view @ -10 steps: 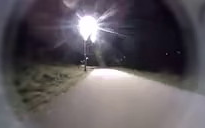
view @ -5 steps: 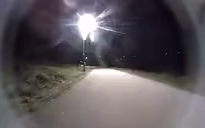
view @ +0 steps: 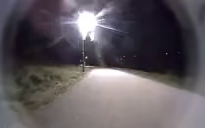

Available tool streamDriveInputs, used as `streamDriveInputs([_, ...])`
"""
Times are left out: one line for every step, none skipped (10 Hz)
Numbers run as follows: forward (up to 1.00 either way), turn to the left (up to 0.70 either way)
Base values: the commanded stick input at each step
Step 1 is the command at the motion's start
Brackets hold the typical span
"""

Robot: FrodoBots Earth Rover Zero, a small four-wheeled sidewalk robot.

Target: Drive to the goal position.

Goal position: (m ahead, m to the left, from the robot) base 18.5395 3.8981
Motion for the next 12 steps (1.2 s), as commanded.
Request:
streamDriveInputs([0.70,0.00])
streamDriveInputs([0.70,0.00])
streamDriveInputs([0.70,0.00])
streamDriveInputs([0.70,0.00])
streamDriveInputs([0.70,0.00])
streamDriveInputs([0.70,0.00])
streamDriveInputs([0.70,0.00])
streamDriveInputs([0.70,0.00])
streamDriveInputs([0.70,0.00])
streamDriveInputs([0.70,0.00])
streamDriveInputs([0.70,0.00])
streamDriveInputs([0.70,0.00])
